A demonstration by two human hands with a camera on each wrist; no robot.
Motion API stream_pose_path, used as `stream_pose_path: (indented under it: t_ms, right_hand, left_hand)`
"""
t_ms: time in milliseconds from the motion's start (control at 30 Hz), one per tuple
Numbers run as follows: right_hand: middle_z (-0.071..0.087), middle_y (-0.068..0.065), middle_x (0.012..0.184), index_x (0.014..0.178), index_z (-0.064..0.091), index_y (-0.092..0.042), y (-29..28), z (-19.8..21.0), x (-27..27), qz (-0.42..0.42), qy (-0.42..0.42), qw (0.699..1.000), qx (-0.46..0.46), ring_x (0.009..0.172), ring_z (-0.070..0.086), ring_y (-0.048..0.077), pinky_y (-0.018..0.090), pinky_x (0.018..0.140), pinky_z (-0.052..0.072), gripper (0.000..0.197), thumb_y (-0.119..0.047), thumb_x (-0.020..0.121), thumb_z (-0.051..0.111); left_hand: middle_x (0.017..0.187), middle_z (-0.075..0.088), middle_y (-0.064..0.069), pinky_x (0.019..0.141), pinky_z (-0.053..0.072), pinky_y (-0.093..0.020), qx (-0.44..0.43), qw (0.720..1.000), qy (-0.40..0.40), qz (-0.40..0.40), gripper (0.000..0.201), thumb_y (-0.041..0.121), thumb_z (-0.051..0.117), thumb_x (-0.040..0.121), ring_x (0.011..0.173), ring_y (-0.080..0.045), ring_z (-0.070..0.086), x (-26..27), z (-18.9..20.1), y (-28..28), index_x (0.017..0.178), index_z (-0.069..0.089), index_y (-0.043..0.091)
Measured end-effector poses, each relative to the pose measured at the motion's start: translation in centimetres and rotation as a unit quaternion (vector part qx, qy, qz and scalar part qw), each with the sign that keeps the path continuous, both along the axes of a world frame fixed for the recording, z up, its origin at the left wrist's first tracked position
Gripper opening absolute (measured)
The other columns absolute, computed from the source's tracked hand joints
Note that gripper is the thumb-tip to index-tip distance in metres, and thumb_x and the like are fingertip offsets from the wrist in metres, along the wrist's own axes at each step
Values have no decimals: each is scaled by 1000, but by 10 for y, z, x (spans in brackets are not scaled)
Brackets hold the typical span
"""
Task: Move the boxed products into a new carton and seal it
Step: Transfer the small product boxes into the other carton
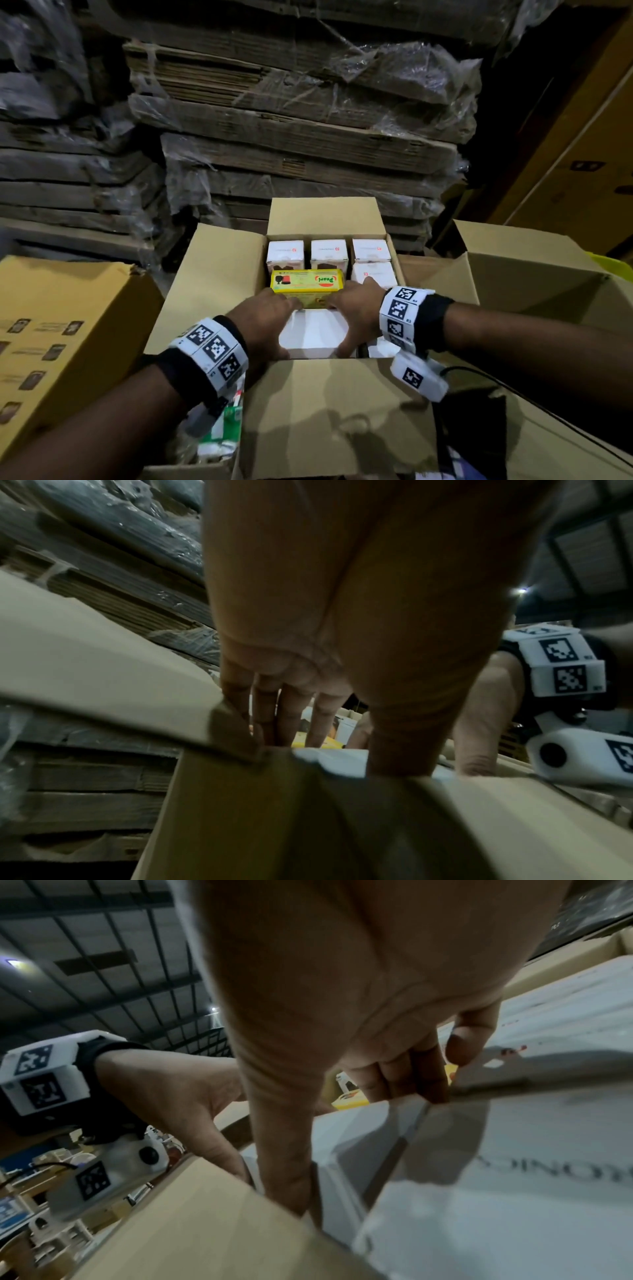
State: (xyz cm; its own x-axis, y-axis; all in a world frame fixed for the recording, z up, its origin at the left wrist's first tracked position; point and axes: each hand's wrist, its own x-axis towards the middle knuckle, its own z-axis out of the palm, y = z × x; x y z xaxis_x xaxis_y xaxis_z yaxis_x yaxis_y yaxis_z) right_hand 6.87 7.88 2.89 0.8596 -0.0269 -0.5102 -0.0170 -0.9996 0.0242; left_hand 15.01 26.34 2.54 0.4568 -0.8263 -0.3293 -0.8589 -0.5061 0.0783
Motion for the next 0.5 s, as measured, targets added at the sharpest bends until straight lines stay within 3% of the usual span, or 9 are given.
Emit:
stream_pose_path:
  t_ms: [100, 267, 367, 500]
  right_hand:
    - [54, 1, 126, 128, 45, -27, 1, -5, 5, 16, 18, 1000, -20, 117, 46, 25, 46, 94, 31, 96, -82, 52, 66]
    - [60, 3, 104, 115, 46, -19, 11, 0, 13, 60, 39, 996, -60, 96, 56, 26, 43, 87, 42, 82, -72, 59, 73]
    - [61, 2, 109, 124, 44, -17, 11, 0, 15, 76, 77, 993, -54, 97, 59, 25, 38, 83, 43, 81, -67, 67, 72]
    - [59, -4, 103, 131, 43, -23, 6, -2, 15, 68, 88, 994, -2, 91, 57, 21, 33, 78, 38, 76, -61, 72, 72]
  left_hand:
    - [137, 54, 0, 100, 44, -34, 25, 1000, 12, -12, 76, 43, 78, 77, 125, -22, 47, 1, -5, -7, 142, 42, 25]
    - [132, 57, -3, 94, 48, -33, 54, 998, 13, -13, 69, 38, 79, 76, 121, -24, 53, 2, -8, -15, 135, 47, 23]
    - [132, 56, -3, 91, 47, -33, 65, 998, 8, -14, 66, 39, 79, 77, 121, -24, 52, 0, -9, -16, 133, 48, 22]
    - [132, 53, -3, 91, 44, -32, 70, 997, 15, -14, 59, 36, 78, 79, 122, -23, 48, 1, -9, -15, 128, 50, 20]
